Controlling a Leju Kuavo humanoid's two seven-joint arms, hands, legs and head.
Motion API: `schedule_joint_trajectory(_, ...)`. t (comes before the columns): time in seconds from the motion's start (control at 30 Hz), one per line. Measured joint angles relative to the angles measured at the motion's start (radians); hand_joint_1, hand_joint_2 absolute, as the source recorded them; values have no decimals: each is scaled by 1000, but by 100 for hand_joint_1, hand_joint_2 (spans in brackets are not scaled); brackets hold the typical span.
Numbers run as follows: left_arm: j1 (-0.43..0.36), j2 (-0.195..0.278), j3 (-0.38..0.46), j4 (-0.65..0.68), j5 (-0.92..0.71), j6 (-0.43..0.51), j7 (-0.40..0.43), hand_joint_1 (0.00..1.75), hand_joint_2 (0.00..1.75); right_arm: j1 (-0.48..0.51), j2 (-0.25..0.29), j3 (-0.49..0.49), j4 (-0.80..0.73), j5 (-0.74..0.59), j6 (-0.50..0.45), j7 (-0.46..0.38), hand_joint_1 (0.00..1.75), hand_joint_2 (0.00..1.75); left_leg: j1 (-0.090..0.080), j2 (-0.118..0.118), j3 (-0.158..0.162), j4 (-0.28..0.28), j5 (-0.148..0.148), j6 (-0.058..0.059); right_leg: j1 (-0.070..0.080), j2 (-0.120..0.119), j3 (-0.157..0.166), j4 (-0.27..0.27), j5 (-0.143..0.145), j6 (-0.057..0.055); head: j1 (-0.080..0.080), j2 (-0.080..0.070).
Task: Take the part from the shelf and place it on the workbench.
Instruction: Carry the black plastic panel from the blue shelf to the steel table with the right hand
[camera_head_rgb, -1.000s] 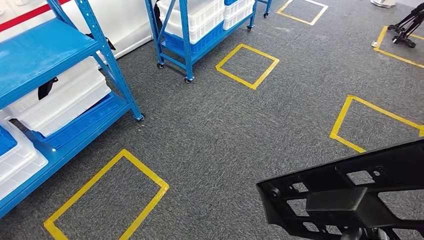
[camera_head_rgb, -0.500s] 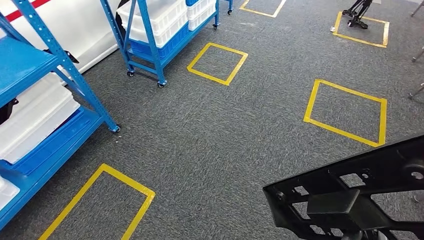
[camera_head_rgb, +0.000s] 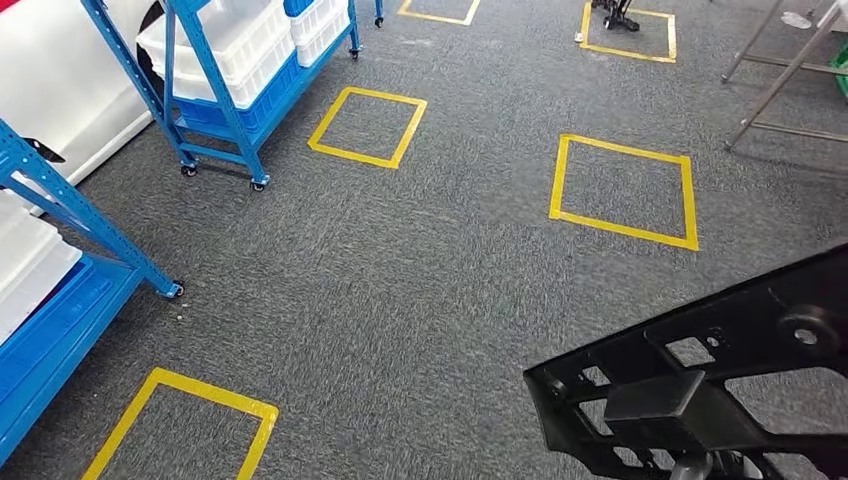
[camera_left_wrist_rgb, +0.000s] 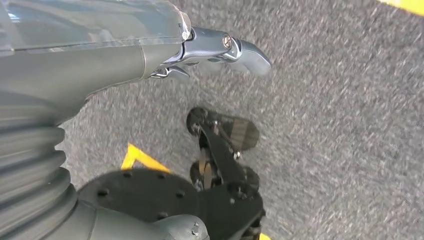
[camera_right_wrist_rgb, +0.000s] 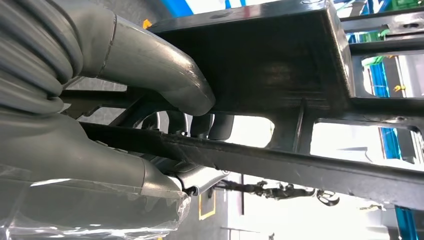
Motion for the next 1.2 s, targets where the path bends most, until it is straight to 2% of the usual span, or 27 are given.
schedule_joint_trajectory(0.03, -1, 0, 0, 0, 0, 0, -1, 0, 175, 1, 0, 1, 0, 1, 0, 0, 175, 175, 2, 12, 3, -6, 5, 7, 1, -10, -5, 8, -5, 5, 1, 0)
schedule_joint_trajectory(0.07, -2, 0, 0, 0, 0, 0, -3, 0, 175, 0, 0, 1, 0, 2, -1, 0, 175, 175, 4, 25, 5, -13, 9, 13, 2, -32, -18, 32, -21, 9, 3, 0)
schedule_joint_trajectory(0.13, -2, 0, 1, 0, -1, 0, -5, 0, 175, 0, 0, 3, 0, 3, -2, 0, 175, 175, 2, 52, 7, -19, 13, 20, 4, -89, -67, 134, -81, 15, 6, 0)
schedule_joint_trajectory(0.17, -1, 0, 2, 0, -1, 0, -6, 0, 175, -1, 0, 4, 0, 4, -2, 0, 175, 175, 0, 67, 6, -19, 12, 21, 2, -104, -98, 197, -110, 18, 7, 0)
schedule_joint_trajectory(0.2, 0, 0, 3, 0, -2, 0, -7, 0, 175, -1, 0, 5, 0, 6, -2, 0, 175, 175, -2, 81, 6, -19, 11, 22, 0, -112, -120, 242, -126, 20, 7, 0)
schedule_joint_trajectory(0.23, 0, 0, 3, 0, -3, -1, -8, 0, 175, -1, 0, 7, 0, 9, 0, 0, 175, 175, -3, 96, 7, -18, 9, 21, -1, -117, -125, 255, -122, 22, 7, 0)
schedule_joint_trajectory(0.27, 0, 0, 4, 0, -4, -2, -10, 0, 175, -1, 0, 8, 0, 12, 1, 0, 175, 175, -3, 109, 9, -18, 7, 20, -2, -122, -110, 230, -101, 22, 7, 0)
schedule_joint_trajectory(0.33, -2, -1, 4, 0, -8, -3, -13, 0, 175, -1, 0, 11, 0, 15, 5, 0, 175, 175, -4, 131, 16, -18, 1, 14, 0, -155, -34, 99, -42, 17, 7, 0)
schedule_joint_trajectory(0.4, -4, -1, 4, 0, -9, -3, -15, 0, 175, -3, 0, 13, 0, 16, 7, 0, 175, 175, -8, 146, 23, -17, -6, 4, 7, -184, 20, 3, -17, 8, 6, 0)
schedule_joint_trajectory(0.43, -5, -1, 4, 0, -9, -3, -16, 0, 175, -3, 0, 14, 0, 16, 7, 0, 175, 175, -10, 153, 26, -18, -8, -1, 11, -186, 26, -10, -19, 3, 6, 0)
schedule_joint_trajectory(0.5, -9, -1, 5, 0, -9, -3, -16, 0, 175, -2, 1, 15, 0, 16, 8, 0, 175, 175, -9, 164, 32, -18, -14, -11, 12, -166, 25, -14, -16, -7, 5, 0)
schedule_joint_trajectory(0.57, -11, -1, 5, 0, -9, -3, -17, 0, 175, -2, 1, 16, 0, 16, 9, 0, 175, 175, -5, 135, 25, 13, -39, -20, 7, -148, 27, -21, -11, -21, 4, 0)
schedule_joint_trajectory(0.63, -9, -1, 5, 0, -9, -3, -18, 0, 175, -3, 2, 18, -1, 17, 10, 0, 175, 175, -2, 88, -25, 123, -101, -25, 6, -131, 28, -25, -8, -31, 3, 0)
schedule_joint_trajectory(0.67, -8, -1, 5, 0, -10, -3, -18, 0, 175, -3, 2, 19, 0, 19, 10, 0, 175, 175, -2, 77, -61, 196, -132, -26, 7, -120, 27, -24, -8, -34, 3, 0)
schedule_joint_trajectory(0.7, -6, -1, 5, 0, -10, -4, -18, 0, 175, -3, 2, 19, 0, 21, 11, 0, 175, 175, -2, 73, -91, 255, -149, -27, 8, -108, 28, -24, -9, -35, 3, 0)
schedule_joint_trajectory(0.73, -4, -1, 6, 0, -10, -4, -18, 0, 175, -3, 2, 19, 0, 24, 11, 0, 175, 175, -2, 72, -109, 282, -146, -27, 9, -95, 28, -23, -9, -35, 3, 0)
schedule_joint_trajectory(0.77, -3, -2, 6, 0, -10, -5, -17, 0, 175, -3, 2, 19, 0, 28, 11, 0, 175, 175, -2, 71, -108, 269, -123, -26, 10, -81, 30, -22, -9, -35, 3, 0)
schedule_joint_trajectory(0.8, -3, -2, 6, 0, -10, -5, -17, 0, 175, -3, 2, 20, 0, 32, 11, 0, 175, 175, -2, 65, -91, 219, -83, -24, 10, -68, 32, -20, -10, -34, 3, 0)
schedule_joint_trajectory(0.87, -2, -1, 7, 0, -10, -7, -17, 0, 175, -4, 2, 25, 0, 39, 11, 0, 175, 175, 0, 20, -41, 85, -13, -18, 9, -42, 30, -11, -14, -28, 3, 0)
schedule_joint_trajectory(0.9, -2, 0, 9, 0, -10, -8, -17, 0, 175, -5, 2, 27, 0, 42, 10, 0, 175, 175, 0, -2, -24, 40, 3, -14, 8, -30, 25, -6, -15, -23, 3, 0)
schedule_joint_trajectory(0.93, -2, 1, 10, 0, -10, -10, -17, 0, 175, -6, 2, 30, 0, 45, 10, 0, 175, 175, -1, -19, -17, 16, 6, -10, 6, -19, 19, -3, -15, -17, 4, 0)
schedule_joint_trajectory(0.97, -3, 1, 12, 0, -10, -11, -17, 0, 175, -6, 2, 32, 0, 46, 10, 0, 175, 175, -3, -19, -15, 10, 3, -6, 5, -8, 14, -2, -13, -10, 4, 0)
schedule_joint_trajectory(1.0, -3, 1, 13, 0, -10, -11, -16, 0, 175, -6, 2, 33, 0, 47, 10, 0, 175, 175, -3, -8, -13, 6, 5, 0, 3, 2, 11, -4, -10, -3, 4, 0)
schedule_joint_trajectory(1.03, -4, 1, 13, 0, -10, -12, -16, 0, 175, -5, 2, 33, 0, 48, 9, 0, 175, 175, -2, 4, -10, -1, 8, 7, 3, -3, 8, 0, -12, 3, 4, 0)
schedule_joint_trajectory(1.1, -4, 1, 14, 0, -10, -12, -17, 0, 175, -5, 2, 33, -1, 49, 8, 0, 175, 175, 2, 30, -4, -15, 16, 22, 6, -47, -18, 53, -47, 10, 6, 0)
schedule_joint_trajectory(1.13, -4, 1, 15, 0, -10, -12, -17, 0, 175, -6, 2, 33, -1, 49, 7, 0, 175, 175, 0, 44, -2, -17, 18, 26, 5, -78, -44, 107, -79, 12, 7, 0)
schedule_joint_trajectory(1.2, -1, 1, 17, 0, -12, -12, -18, 0, 175, -8, 2, 33, -1, 49, 6, 0, 175, 175, -3, 73, -3, -18, 16, 29, 1, -108, -106, 228, -133, 19, 8, 0)
